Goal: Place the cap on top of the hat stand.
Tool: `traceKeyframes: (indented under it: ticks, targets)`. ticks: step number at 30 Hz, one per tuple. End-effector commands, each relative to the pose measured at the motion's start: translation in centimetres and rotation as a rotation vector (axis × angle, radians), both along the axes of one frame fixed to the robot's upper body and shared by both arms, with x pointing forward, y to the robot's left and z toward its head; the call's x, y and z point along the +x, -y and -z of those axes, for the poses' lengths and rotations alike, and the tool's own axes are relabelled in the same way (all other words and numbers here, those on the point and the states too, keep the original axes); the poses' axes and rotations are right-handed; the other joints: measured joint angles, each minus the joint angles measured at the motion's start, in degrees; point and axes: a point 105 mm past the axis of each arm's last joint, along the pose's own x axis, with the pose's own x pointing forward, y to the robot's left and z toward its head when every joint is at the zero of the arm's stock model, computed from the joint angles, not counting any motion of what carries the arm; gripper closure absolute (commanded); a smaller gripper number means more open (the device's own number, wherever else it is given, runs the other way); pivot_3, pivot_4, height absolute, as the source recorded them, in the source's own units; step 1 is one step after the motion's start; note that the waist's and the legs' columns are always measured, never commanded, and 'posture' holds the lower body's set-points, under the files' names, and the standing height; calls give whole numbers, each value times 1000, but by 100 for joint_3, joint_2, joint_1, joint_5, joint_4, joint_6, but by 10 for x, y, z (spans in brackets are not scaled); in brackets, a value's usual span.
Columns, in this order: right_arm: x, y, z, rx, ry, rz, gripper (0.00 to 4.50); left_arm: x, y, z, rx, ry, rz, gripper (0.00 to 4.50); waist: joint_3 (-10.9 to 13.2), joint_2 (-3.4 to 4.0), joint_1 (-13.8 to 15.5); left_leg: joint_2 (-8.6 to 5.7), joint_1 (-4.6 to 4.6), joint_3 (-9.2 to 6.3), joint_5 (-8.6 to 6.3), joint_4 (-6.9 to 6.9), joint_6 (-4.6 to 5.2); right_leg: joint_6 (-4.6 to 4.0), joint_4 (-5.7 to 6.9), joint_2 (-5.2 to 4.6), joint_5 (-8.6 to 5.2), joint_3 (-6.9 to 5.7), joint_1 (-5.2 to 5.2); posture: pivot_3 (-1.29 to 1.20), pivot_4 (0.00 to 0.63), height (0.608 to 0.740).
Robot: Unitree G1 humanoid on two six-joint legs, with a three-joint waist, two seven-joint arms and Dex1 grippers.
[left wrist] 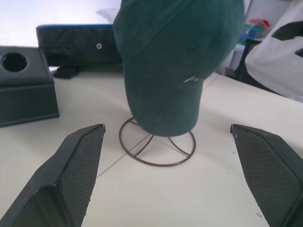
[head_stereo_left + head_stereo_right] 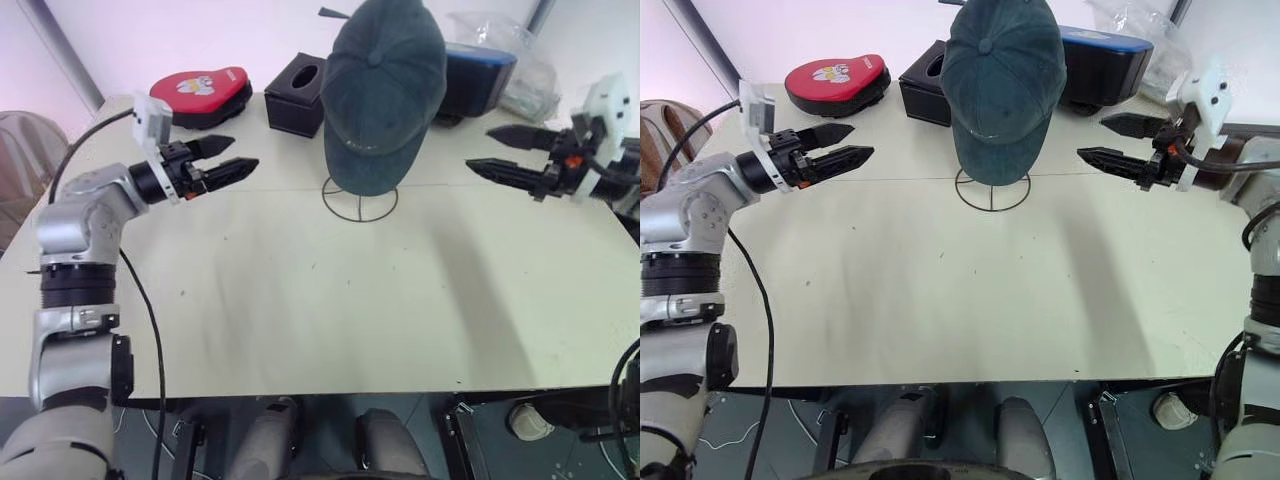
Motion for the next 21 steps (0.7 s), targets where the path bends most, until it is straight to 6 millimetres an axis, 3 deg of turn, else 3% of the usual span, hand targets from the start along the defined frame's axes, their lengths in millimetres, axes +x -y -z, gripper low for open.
traceKeyframes:
  ticks: [1,10,21]
  targets:
    - [3,-8,-2,73,47,22,1432,2,3,-17,14,73,15,41,0,0,-14,0,0,0,1,1,-1,0,1,0,0,0,1,0,150,740]
    - [38,-28,21,250,-4,31,1432,-1,-4,-22,12,81,10,41,1,-1,-45,-1,3,2,15,0,-24,0,6,2,0,3,-2,0,150,740]
    - [74,-38,38,287,-36,27,1432,-21,-19,-22,11,79,-60,41,1,-1,-65,-1,4,1,17,0,-28,0,15,3,0,2,-4,0,150,740]
